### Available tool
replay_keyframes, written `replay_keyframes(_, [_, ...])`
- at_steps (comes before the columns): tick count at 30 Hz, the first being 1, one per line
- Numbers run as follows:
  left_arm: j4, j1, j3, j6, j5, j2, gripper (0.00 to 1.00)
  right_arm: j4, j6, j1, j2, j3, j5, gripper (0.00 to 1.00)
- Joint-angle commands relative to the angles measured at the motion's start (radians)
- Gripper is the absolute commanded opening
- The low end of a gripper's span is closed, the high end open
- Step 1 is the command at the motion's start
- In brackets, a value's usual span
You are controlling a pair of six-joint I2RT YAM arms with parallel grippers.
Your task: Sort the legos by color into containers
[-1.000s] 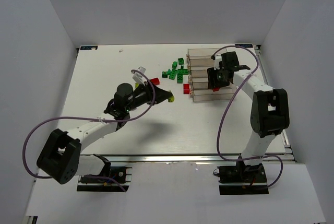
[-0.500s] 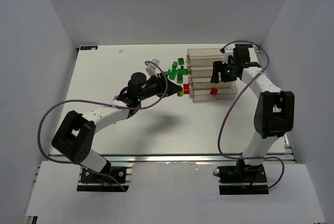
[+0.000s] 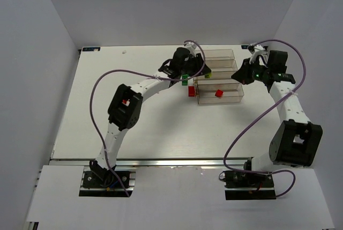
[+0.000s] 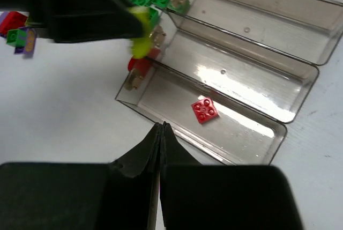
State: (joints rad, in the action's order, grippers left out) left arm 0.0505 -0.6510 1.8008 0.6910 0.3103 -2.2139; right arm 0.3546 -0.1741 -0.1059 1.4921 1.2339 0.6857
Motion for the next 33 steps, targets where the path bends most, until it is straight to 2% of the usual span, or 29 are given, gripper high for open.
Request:
replay_keyframes(1, [-0.184,-0.032,0.162,-0.057,-0.103,-0.099,0.03,-0.032,-0.025,-0.006,-0.064,-0.048,0.094,0.0])
replay_keyframes(6, [-0.169,-0.038,0.346,-0.039,-0.172,-0.225,0.12,0.001,-0.031,-0.012,-0.104,-0.096,0.136,0.0])
replay_keyframes(8, [-0.15,-0.039,0.368,-0.035,-0.192,-0.257,0.13,0.011,-0.03,-0.018,-0.105,-0.103,0.15,0.0])
replay_keyframes(14, [-0.158,-0.039,0.411,-0.024,-0.231,-0.302,0.28,0.006,-0.027,-0.023,-0.098,-0.108,0.161,0.02])
replay_keyframes(15, [-0.159,-0.039,0.408,-0.022,-0.229,-0.306,0.31,0.004,-0.024,-0.025,-0.096,-0.106,0.161,0.07])
replay_keyframes(16, [-0.159,-0.041,0.405,-0.021,-0.226,-0.306,0.4,0.004,-0.024,-0.023,-0.093,-0.105,0.161,0.1])
replay_keyframes(17, [-0.153,-0.041,0.394,-0.018,-0.22,-0.306,0.43,0.003,-0.024,-0.025,-0.087,-0.103,0.166,0.14])
replay_keyframes(18, [-0.153,-0.042,0.39,-0.018,-0.214,-0.3,0.46,0.003,-0.025,-0.025,-0.085,-0.102,0.167,0.23])
replay_keyframes(20, [-0.141,-0.047,0.372,-0.019,-0.203,-0.29,0.54,0.01,-0.044,-0.023,-0.078,-0.096,0.172,0.34])
replay_keyframes(21, [-0.138,-0.048,0.364,-0.019,-0.201,-0.282,0.58,0.018,-0.053,-0.023,-0.078,-0.094,0.175,0.42])
replay_keyframes(22, [-0.133,-0.05,0.358,-0.019,-0.201,-0.264,0.6,0.023,-0.062,-0.023,-0.075,-0.093,0.182,0.45])
replay_keyframes(25, [-0.118,-0.052,0.335,-0.021,-0.195,-0.212,0.66,0.05,-0.117,-0.023,-0.059,-0.079,0.245,0.54])
replay_keyframes(27, [-0.113,-0.053,0.316,-0.025,-0.204,-0.178,0.73,0.078,-0.162,-0.02,-0.05,-0.062,0.285,0.57])
replay_keyframes(29, [-0.11,-0.053,0.292,-0.036,-0.218,-0.109,0.75,0.128,-0.212,-0.017,-0.033,-0.045,0.337,0.6])
replay_keyframes(31, [-0.104,-0.053,0.214,-0.051,-0.237,-0.043,0.75,0.221,-0.338,0.0,-0.02,-0.011,0.373,0.6])
replay_keyframes(32, [-0.098,-0.053,0.171,-0.062,-0.273,0.039,0.75,0.265,-0.399,0.009,-0.015,0.002,0.397,0.6])
replay_keyframes(33, [-0.097,-0.053,0.123,-0.071,-0.295,0.086,0.73,0.3,-0.51,0.035,-0.01,0.013,0.399,0.6])
